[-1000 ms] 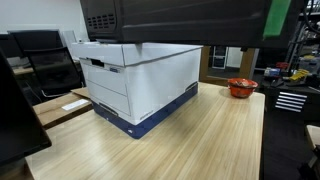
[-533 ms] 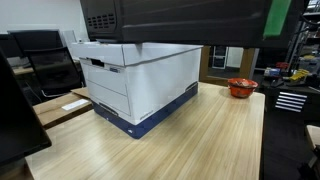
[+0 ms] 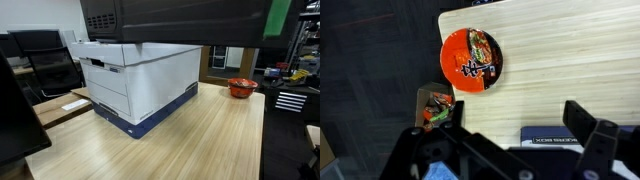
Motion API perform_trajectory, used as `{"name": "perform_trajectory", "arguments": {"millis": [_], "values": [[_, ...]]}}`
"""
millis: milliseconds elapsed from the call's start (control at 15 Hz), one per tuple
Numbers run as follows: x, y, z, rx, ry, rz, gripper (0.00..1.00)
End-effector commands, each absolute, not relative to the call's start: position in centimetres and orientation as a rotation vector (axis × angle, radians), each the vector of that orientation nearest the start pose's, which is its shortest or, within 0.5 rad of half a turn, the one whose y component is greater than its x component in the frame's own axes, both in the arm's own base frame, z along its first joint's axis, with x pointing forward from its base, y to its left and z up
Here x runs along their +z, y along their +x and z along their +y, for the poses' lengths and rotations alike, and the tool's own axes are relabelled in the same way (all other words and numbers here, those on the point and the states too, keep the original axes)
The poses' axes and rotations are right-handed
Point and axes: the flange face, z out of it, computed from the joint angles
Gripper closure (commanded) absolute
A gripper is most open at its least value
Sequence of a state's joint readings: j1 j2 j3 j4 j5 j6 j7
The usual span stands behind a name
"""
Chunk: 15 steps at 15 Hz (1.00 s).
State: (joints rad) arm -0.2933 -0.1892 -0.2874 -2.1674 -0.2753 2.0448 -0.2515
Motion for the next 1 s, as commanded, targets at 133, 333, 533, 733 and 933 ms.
{"name": "perform_trajectory", "arguments": {"millis": [133,333,533,733,933], "values": [[46.9,40.3,-32.9,0.028,-3.316,0.46,0.0],[45.9,39.8,-33.6,0.018,-3.331,0.484,0.0],[45.1,39.9,-33.0,-0.027,-3.381,0.386,0.0],[43.5,40.1,-32.6,-0.062,-3.417,0.345,0.0],[43.3,40.1,-32.7,-0.018,-3.398,0.362,0.0]]}}
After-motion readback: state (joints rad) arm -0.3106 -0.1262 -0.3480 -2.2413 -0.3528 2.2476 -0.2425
